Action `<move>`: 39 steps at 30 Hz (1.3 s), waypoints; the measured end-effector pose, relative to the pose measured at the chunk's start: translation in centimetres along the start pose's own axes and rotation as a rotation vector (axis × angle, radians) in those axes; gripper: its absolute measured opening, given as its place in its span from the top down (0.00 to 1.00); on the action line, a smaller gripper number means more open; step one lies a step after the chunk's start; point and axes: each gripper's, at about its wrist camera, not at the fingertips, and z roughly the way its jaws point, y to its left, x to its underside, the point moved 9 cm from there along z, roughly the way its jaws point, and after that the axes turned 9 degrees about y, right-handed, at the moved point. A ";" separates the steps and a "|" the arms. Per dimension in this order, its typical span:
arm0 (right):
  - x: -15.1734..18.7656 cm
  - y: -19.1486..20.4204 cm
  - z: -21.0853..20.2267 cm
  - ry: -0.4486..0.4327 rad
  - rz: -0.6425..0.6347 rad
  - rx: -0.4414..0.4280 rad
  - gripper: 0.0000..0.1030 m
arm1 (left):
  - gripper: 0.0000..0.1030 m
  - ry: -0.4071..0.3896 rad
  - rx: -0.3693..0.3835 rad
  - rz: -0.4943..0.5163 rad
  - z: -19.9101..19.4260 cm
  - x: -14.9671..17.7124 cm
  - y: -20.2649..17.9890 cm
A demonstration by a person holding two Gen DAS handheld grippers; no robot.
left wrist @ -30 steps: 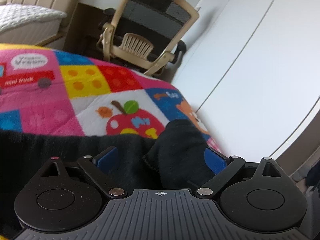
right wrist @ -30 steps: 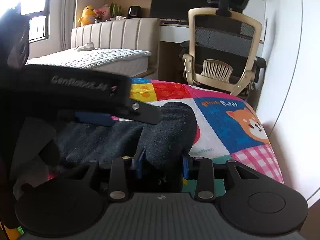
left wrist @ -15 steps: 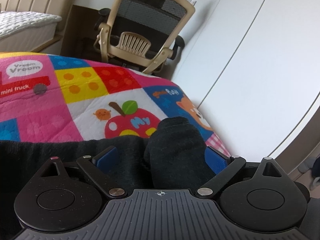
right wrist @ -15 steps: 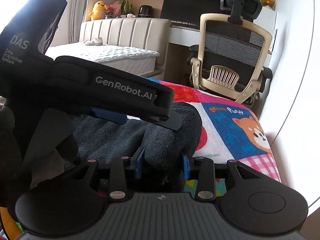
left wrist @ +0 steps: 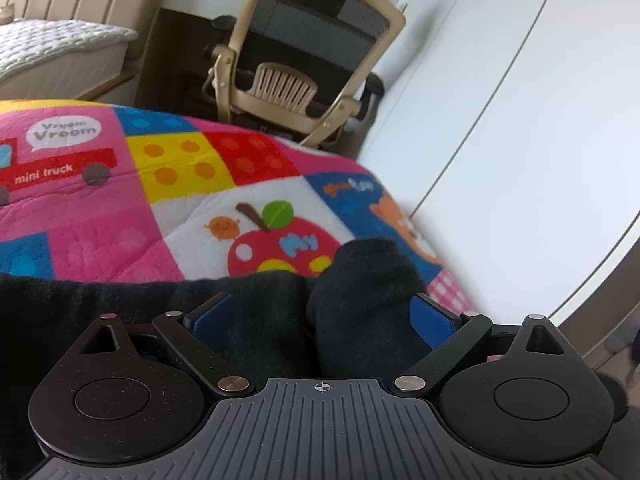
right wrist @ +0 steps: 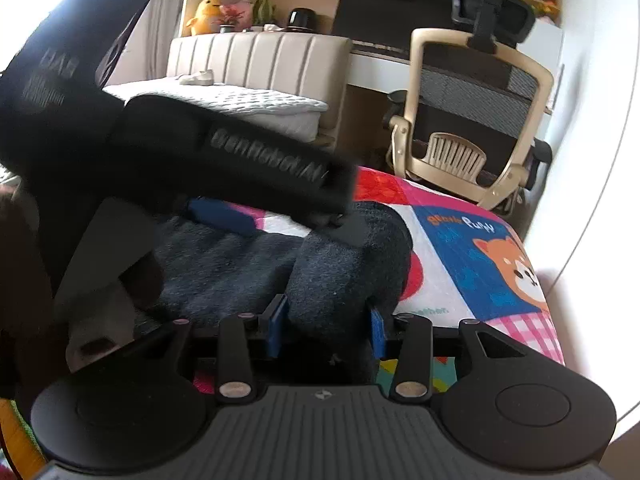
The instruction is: Fold clothes
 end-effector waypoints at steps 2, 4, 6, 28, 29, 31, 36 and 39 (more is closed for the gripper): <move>0.0 0.1 -0.1 -0.002 -0.003 -0.008 0.59 | 0.05 -0.007 0.008 0.013 -0.2 -0.2 -0.4; 0.1 0.3 -0.1 -0.004 -0.006 -0.015 0.59 | 0.05 0.000 -0.002 0.024 0.1 -0.3 -0.4; 0.1 0.4 -0.2 -0.006 -0.010 -0.023 0.59 | 0.05 0.010 -0.015 0.034 0.5 -0.2 -0.5; 2.0 -5.2 1.1 -0.026 0.549 -0.402 0.33 | 0.03 -0.007 -0.108 -0.029 0.1 0.6 4.6; 2.0 -5.0 1.4 -0.024 0.559 -0.418 0.31 | 0.03 -0.009 -0.106 -0.035 0.0 0.6 4.7; 1.9 -4.6 2.0 -0.021 0.562 -0.436 0.26 | 0.02 -0.014 -0.098 -0.048 -0.1 0.7 5.1; 1.6 -4.0 4.2 0.022 0.624 -0.523 0.23 | 0.02 -0.034 -0.062 -0.088 -0.4 1.1 6.1; 1.3 -2.8 5.0 0.041 0.623 -0.536 0.22 | 0.02 -0.051 -0.037 -0.104 -0.6 1.3 6.5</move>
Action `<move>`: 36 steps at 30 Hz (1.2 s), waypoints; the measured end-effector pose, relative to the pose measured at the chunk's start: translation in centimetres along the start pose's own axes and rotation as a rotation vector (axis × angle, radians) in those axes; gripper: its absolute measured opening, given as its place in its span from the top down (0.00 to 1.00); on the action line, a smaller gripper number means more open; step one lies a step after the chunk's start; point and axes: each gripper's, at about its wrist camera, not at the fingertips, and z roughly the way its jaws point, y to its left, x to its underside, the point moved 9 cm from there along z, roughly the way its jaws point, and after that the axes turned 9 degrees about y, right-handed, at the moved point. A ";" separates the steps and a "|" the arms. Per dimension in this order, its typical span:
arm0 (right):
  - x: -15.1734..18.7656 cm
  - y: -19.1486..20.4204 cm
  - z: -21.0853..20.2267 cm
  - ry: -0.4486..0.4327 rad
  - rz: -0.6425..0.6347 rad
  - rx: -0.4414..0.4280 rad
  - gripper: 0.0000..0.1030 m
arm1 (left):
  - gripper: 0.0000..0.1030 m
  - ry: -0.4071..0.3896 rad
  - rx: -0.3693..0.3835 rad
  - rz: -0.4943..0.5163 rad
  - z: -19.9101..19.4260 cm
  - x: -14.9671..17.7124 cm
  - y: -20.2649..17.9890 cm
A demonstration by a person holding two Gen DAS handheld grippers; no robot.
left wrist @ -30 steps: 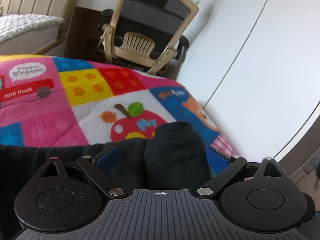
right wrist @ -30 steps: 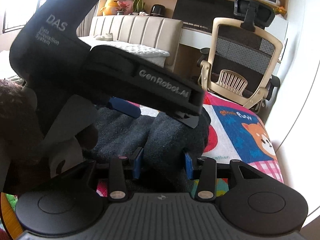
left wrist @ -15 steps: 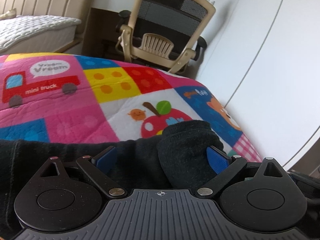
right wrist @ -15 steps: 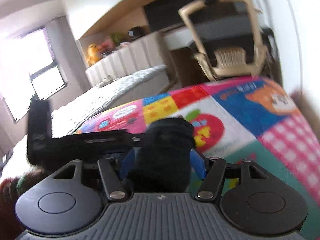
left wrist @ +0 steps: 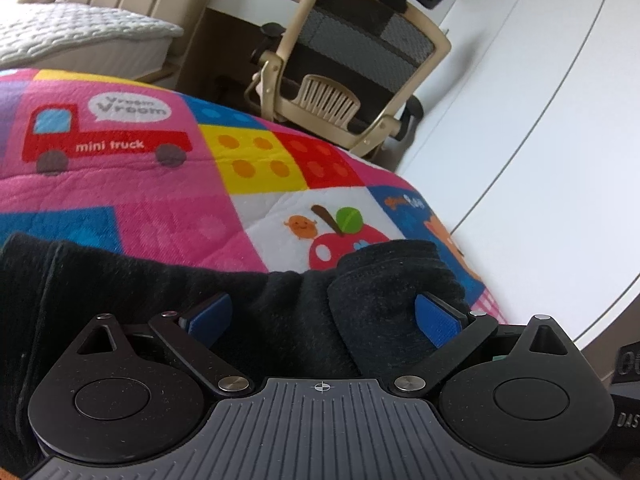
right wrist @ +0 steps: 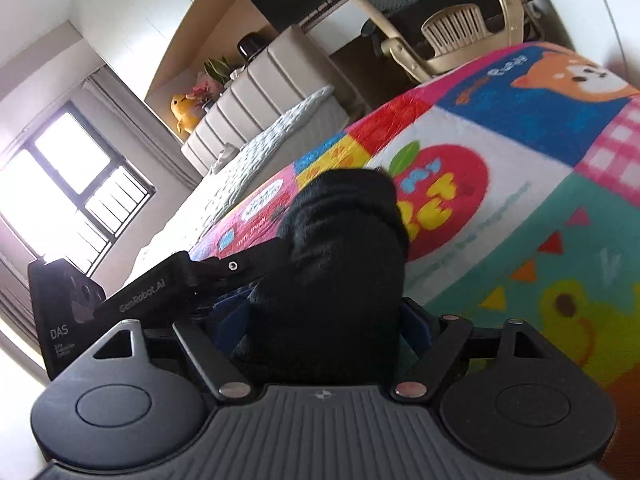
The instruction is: Fold clothes
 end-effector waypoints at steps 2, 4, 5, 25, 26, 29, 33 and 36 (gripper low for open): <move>0.2 0.7 0.5 0.003 -0.024 0.029 0.29 | 0.02 -0.005 0.012 -0.005 -0.1 0.0 0.1; 0.1 1.3 0.5 0.000 -0.074 0.078 0.39 | 0.02 -0.007 0.018 -0.014 -0.1 -0.1 0.2; 0.0 1.6 0.4 -0.002 -0.096 0.099 0.45 | 0.03 -0.007 0.020 -0.018 -0.1 -0.2 0.2; -0.3 3.6 -3.0 -0.067 -0.481 0.487 0.50 | 0.02 0.005 0.091 0.040 -0.7 -1.0 -4.4; 0.0 4.1 -2.7 -0.068 -0.515 0.506 0.49 | 0.02 0.001 0.088 0.045 -0.9 -1.2 -4.4; 0.7 5.5 -2.0 -0.069 -0.618 0.559 0.46 | 0.02 -0.006 0.074 0.064 -1.3 -1.7 -4.5; 1.4 7.0 -1.4 -0.067 -0.688 0.560 0.45 | 0.02 0.000 0.045 0.078 -1.1 -1.8 -4.1; 1.8 7.5 -1.3 -0.057 -0.728 0.559 0.44 | 0.01 0.003 0.033 0.074 -1.2 -1.9 -3.5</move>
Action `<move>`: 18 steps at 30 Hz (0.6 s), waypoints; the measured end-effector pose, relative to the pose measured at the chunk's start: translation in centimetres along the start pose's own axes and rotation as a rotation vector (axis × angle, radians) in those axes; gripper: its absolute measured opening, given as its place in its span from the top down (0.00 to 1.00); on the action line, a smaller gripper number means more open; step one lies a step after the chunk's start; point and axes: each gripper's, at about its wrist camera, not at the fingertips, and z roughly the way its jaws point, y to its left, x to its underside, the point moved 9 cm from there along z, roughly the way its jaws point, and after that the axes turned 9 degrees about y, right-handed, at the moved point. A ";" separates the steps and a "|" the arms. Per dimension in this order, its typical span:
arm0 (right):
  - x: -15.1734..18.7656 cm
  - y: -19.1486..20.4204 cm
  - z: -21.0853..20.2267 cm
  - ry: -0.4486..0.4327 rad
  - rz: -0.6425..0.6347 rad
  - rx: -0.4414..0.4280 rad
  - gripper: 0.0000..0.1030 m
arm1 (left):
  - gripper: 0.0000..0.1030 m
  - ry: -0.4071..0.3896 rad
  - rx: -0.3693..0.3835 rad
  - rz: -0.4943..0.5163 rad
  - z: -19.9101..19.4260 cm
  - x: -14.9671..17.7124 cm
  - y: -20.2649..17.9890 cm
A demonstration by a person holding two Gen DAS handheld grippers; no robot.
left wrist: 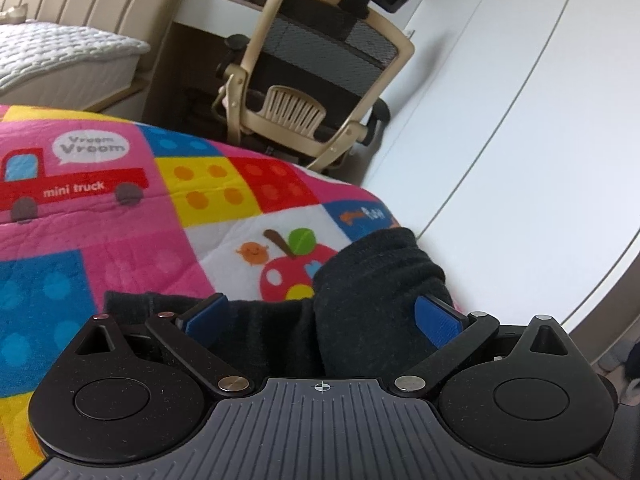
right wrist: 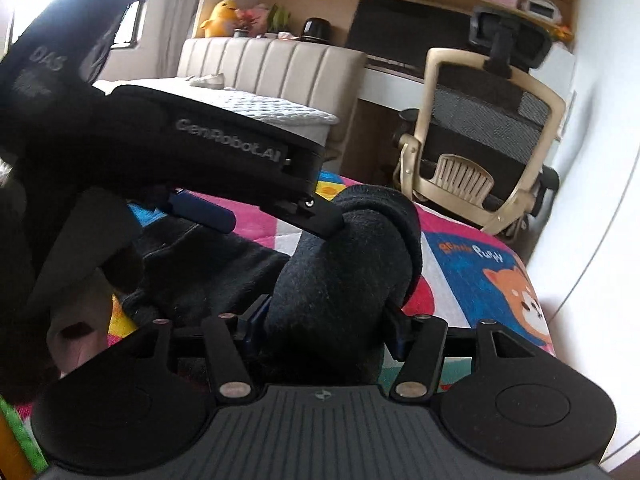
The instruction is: Fold clothes
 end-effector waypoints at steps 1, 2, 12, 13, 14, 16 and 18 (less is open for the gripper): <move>0.1 0.3 0.0 -0.001 -0.025 0.005 0.42 | 0.01 0.001 -0.004 -0.002 0.0 0.0 0.2; 0.1 0.7 0.0 -0.001 -0.050 0.009 0.41 | 0.01 -0.004 -0.004 -0.003 -0.3 -0.1 0.3; 0.1 2.1 -0.1 -0.022 -0.104 -0.008 0.37 | 0.00 -0.026 -0.055 0.088 -1.5 -0.3 -0.1; 0.1 2.0 0.0 -0.022 -0.102 -0.015 0.36 | 0.00 -0.023 -0.065 0.088 -1.4 -0.2 0.2; 0.2 1.9 -0.1 -0.022 -0.100 -0.029 0.34 | 0.00 -0.019 -0.075 0.087 -1.3 -0.1 0.4; 0.2 1.6 -0.3 -0.023 -0.086 -0.067 0.33 | 0.00 -0.013 -0.096 0.085 -1.0 0.1 0.9; 0.1 1.1 -0.7 -0.026 -0.051 -0.119 0.31 | 0.00 -0.007 -0.117 0.084 -0.8 0.3 1.4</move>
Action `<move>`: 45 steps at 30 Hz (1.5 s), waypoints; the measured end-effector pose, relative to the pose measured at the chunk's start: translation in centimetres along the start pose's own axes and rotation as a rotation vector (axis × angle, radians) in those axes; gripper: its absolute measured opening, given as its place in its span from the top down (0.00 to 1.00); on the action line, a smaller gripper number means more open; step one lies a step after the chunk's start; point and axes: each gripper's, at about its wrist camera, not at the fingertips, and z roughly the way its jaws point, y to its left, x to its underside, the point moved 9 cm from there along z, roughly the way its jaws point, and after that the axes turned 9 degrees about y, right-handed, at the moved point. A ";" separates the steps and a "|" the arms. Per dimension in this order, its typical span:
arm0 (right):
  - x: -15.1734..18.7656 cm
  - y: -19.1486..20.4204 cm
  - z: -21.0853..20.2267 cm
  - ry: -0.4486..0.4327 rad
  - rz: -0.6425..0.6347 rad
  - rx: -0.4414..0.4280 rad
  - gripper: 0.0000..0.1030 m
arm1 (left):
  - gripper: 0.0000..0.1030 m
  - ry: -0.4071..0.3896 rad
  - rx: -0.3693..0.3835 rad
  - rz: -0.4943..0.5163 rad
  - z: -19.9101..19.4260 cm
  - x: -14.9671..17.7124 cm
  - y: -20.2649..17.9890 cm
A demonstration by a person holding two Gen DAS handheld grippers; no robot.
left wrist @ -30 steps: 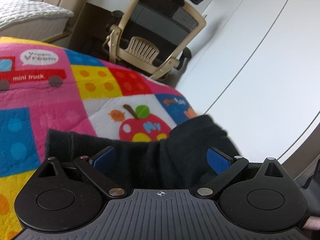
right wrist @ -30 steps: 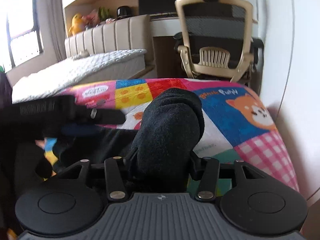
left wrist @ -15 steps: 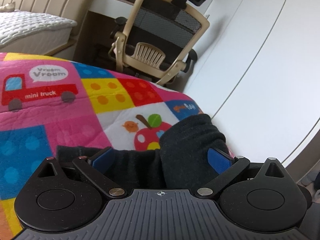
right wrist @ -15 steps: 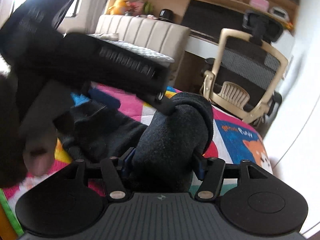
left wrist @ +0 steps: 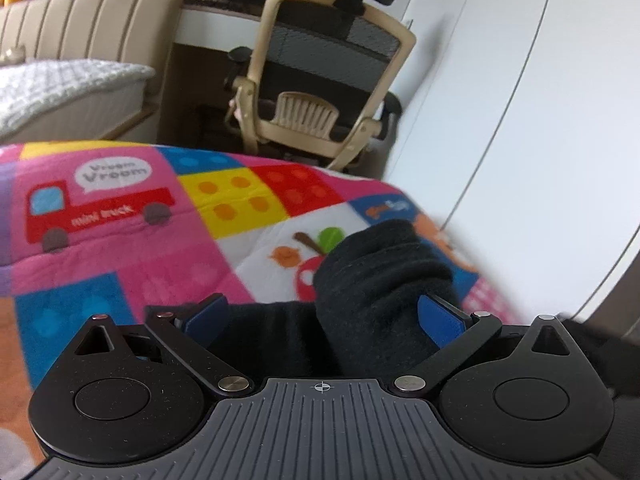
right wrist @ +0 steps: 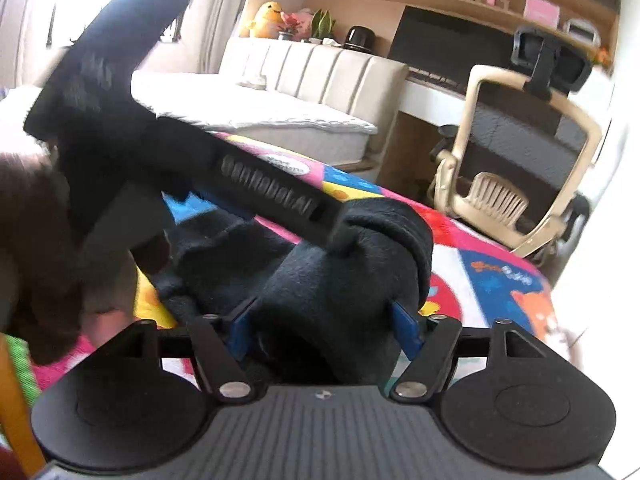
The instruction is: Fold clothes
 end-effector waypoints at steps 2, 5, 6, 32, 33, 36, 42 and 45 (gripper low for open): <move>-0.1 -0.8 -0.5 -0.010 0.058 -0.045 0.30 | 0.00 0.007 -0.021 -0.001 0.3 0.2 0.4; -0.3 -2.3 -1.1 -0.026 0.168 -0.110 0.25 | 0.00 0.011 -0.030 -0.007 0.4 0.5 0.8; -0.4 -3.1 -1.2 -0.032 0.214 -0.129 0.24 | 0.00 0.011 -0.027 -0.011 0.4 0.5 0.9; -0.9 1.3 1.9 0.019 0.057 -0.022 0.32 | 0.00 -0.030 0.065 -0.085 -2.1 0.0 1.7; -1.1 1.8 1.9 0.014 0.032 -0.020 0.31 | 0.00 -0.025 0.055 -0.079 -1.9 0.0 1.7; -1.4 2.6 2.0 0.010 -0.006 -0.027 0.27 | 0.00 -0.010 0.019 -0.084 -1.2 0.4 2.4; -1.5 2.3 0.9 -0.016 0.022 -0.103 0.26 | 0.00 -0.021 0.001 -0.123 -1.7 0.6 4.3; -1.6 1.7 -0.1 -0.041 0.060 -0.145 0.24 | 0.00 -0.031 -0.013 -0.146 -2.1 0.6 5.4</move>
